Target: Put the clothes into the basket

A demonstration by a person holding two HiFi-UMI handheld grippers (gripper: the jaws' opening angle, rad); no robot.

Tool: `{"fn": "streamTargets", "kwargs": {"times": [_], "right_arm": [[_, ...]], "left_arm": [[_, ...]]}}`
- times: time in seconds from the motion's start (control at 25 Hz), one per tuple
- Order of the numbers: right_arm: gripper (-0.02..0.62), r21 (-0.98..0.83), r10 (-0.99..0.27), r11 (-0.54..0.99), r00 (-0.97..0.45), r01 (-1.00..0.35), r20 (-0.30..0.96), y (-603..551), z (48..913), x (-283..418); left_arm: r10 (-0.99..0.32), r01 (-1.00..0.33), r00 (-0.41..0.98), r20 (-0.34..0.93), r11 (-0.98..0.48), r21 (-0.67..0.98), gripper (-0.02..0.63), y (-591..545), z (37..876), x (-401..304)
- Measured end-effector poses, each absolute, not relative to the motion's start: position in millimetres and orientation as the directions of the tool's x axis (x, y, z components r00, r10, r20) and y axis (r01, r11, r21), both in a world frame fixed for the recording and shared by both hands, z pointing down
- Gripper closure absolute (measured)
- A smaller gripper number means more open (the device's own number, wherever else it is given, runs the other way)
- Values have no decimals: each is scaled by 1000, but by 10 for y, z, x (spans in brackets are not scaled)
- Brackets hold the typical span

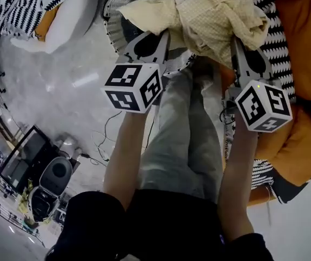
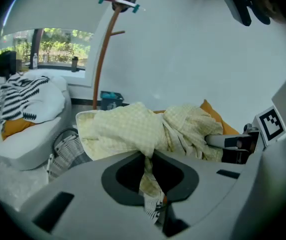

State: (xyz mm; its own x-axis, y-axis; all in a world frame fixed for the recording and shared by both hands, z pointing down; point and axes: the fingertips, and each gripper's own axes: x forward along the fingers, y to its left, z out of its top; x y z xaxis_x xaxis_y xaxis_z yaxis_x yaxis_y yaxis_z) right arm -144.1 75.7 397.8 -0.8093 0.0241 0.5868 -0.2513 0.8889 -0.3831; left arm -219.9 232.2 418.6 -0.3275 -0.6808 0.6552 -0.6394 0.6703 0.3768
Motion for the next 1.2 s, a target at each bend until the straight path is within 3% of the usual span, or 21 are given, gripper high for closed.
{"fn": "streamTargets", "kwargs": {"times": [0.2, 0.52, 0.68, 0.84, 1.0, 1.2], "right_arm": [[522, -418, 194, 903, -777, -97, 599, 1414, 4101, -1887], [522, -474, 352, 880, -699, 21, 623, 2175, 4424, -2243], [519, -477, 365, 879, -672, 19, 645, 2194, 4493, -2220], [423, -421, 330, 907, -610, -7, 720, 2163, 4771, -2234], [408, -429, 295, 901, -625, -70, 723, 2079, 4869, -2210], [550, -461, 253, 874, -662, -157, 705, 1789, 4719, -1932]], "left_arm": [[-558, -487, -436, 706, 806, 337, 568, 3101, 4309, -2264], [-428, -342, -465, 775, 894, 288, 568, 3861, 4586, -2288], [-400, -329, -464, 790, 906, 266, 568, 3891, 4625, -2256], [-355, -344, -440, 825, 915, 210, 519, 3850, 4789, -2271], [-376, -374, -424, 824, 901, 219, 514, 3755, 4861, -2323], [-451, -449, -390, 803, 854, 262, 560, 3435, 4688, -2224]]}}
